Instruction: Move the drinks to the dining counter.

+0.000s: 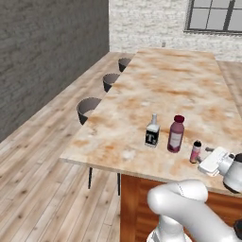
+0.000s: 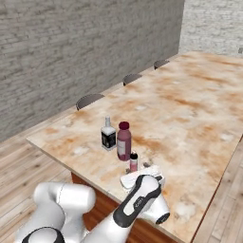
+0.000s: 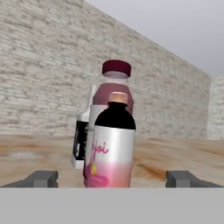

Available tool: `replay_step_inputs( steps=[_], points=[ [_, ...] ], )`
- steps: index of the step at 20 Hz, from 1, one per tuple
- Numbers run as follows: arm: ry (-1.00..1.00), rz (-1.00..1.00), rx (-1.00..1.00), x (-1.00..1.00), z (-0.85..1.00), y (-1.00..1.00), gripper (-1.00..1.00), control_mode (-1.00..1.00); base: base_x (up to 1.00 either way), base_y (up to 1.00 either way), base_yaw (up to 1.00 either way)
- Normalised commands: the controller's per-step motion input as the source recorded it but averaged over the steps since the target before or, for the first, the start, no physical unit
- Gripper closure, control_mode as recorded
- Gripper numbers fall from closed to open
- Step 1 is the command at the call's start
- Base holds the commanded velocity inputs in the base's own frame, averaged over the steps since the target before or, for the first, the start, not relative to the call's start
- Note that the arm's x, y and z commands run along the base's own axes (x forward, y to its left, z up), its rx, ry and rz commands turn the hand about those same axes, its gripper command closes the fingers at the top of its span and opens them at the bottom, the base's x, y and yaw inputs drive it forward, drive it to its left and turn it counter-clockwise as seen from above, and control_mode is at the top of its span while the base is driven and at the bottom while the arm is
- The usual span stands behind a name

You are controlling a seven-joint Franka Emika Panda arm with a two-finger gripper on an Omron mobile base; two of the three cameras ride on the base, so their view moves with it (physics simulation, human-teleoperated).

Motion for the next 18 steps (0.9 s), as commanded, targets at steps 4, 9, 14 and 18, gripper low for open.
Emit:
replay_step_inputs(
  steps=[4,9,14,18],
  points=[
    [0.01,0.0,-0.06,-0.1,1.0,0.0,-1.0,-1.0,0.0,0.0,0.0],
    [0.15,-0.01,-0.11,-0.49,0.72,-0.01,-1.0,-1.0,0.0,0.0,0.0],
    [0.03,-0.01,-0.08,-0.9,0.67,-0.02,-1.0,-1.0,0.0,0.0,0.0],
    [-0.1,0.02,-0.05,-0.73,0.37,0.29,-1.0,-1.0,0.0,0.0,0.0]
  ],
)
